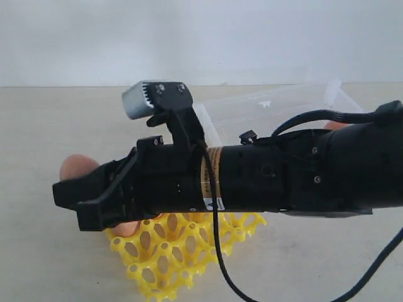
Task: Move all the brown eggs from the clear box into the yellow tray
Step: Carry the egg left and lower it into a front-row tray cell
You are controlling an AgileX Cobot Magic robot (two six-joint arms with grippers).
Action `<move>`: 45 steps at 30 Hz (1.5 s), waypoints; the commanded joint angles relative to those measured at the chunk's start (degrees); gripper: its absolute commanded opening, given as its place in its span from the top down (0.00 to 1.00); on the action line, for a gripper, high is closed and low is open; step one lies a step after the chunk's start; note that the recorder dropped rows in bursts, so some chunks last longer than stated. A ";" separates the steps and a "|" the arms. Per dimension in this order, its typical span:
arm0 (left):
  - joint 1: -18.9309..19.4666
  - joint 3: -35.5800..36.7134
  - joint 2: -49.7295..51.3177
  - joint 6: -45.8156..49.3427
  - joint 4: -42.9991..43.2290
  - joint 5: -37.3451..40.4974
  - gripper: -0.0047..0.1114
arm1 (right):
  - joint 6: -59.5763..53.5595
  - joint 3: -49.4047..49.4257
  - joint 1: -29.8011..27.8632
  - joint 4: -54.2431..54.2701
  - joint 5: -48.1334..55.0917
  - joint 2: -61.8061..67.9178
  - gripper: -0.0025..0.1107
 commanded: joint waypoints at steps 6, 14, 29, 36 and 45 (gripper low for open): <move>-0.27 0.20 -0.18 -0.18 -0.11 -0.19 0.92 | 1.67 -0.49 0.60 0.37 9.95 6.98 0.98; -0.27 0.20 -0.18 -0.18 -0.11 -0.19 0.92 | 4.63 -0.49 0.71 0.16 24.28 6.98 0.98; -0.27 0.20 -0.18 -0.18 -0.11 -0.19 0.92 | 3.12 -1.18 0.71 0.38 20.52 8.74 0.98; -0.27 0.20 -0.18 -0.18 -0.11 -0.19 0.92 | 4.04 -2.10 0.71 0.38 16.73 11.53 0.98; -0.27 0.20 -0.18 -0.18 -0.11 -0.19 0.92 | 2.74 -2.08 0.71 0.38 19.61 11.53 0.97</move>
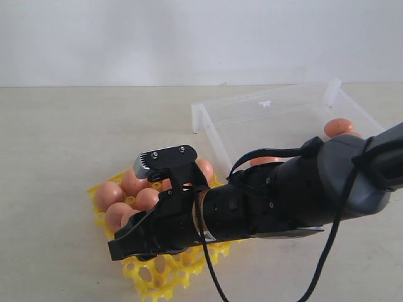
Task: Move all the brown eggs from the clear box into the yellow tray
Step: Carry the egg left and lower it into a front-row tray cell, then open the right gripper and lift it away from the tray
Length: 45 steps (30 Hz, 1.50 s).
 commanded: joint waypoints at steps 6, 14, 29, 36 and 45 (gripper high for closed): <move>-0.27 0.20 -0.18 -0.18 -0.11 -0.19 0.92 | -1.19 -0.27 -0.02 0.14 -0.88 -0.14 0.69; -0.27 0.20 -0.18 -0.18 -0.11 -0.19 0.92 | -1.19 -0.27 -0.02 0.14 -0.83 -0.14 0.57; -0.27 0.20 -0.18 -0.18 -0.11 -0.19 0.92 | -3.30 -0.27 -0.02 0.14 -1.46 -3.40 0.57; -0.27 0.20 -0.18 -0.18 -0.11 -0.19 0.92 | -6.82 -0.27 -0.02 0.03 7.11 -8.71 0.57; -0.27 0.20 -0.18 -0.18 -0.11 -0.19 0.92 | -18.31 -0.27 -0.02 -0.23 16.51 -16.59 0.84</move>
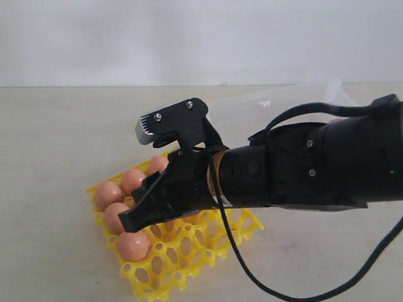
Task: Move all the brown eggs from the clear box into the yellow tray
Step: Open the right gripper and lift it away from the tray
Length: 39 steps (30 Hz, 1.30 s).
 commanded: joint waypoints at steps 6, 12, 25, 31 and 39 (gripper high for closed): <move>-0.27 0.20 -0.18 -0.18 -0.11 -0.19 0.92 | -23.89 -0.27 -0.02 -0.32 13.75 -11.04 0.98; -0.27 0.20 -0.18 -0.18 -0.11 -0.19 0.92 | -36.47 -3.91 -0.15 -6.69 24.50 -15.46 0.98; -0.27 0.20 -0.18 -0.18 -0.11 -0.19 0.92 | -1.06 -24.21 -20.06 -17.97 28.91 -15.33 0.98; -0.27 0.20 -0.18 -0.18 -0.11 -0.19 0.92 | -6.67 -24.21 -27.70 -0.56 36.19 -12.29 0.98; -0.27 0.20 -0.18 -0.18 -0.11 -0.19 0.92 | -53.43 -31.04 -32.08 36.54 61.75 0.74 0.98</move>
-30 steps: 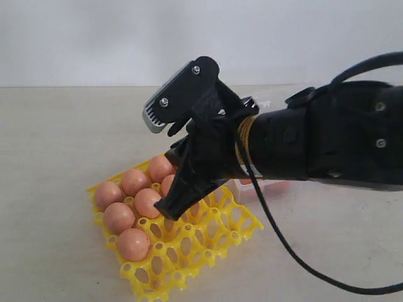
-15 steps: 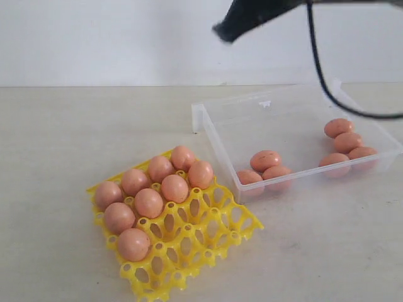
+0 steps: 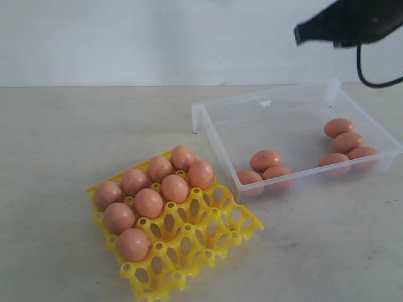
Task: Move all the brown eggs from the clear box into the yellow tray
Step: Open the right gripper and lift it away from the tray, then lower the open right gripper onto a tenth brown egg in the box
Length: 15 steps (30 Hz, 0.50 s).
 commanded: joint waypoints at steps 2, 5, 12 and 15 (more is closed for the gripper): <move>-0.27 0.20 -0.18 -0.18 -0.11 -0.19 0.92 | -20.85 -7.58 -2.71 16.35 18.21 9.88 0.98; -0.27 0.20 -0.18 -0.18 -0.11 -0.19 0.92 | -22.67 -11.65 -2.72 16.70 20.36 13.93 0.98; -0.27 0.20 -0.18 -0.18 -0.11 -0.19 0.92 | -38.24 -13.35 -2.72 17.88 11.82 18.50 0.84; -0.27 0.20 -0.18 -0.18 -0.11 -0.19 0.92 | -45.72 -13.35 -2.72 17.88 6.75 20.47 0.64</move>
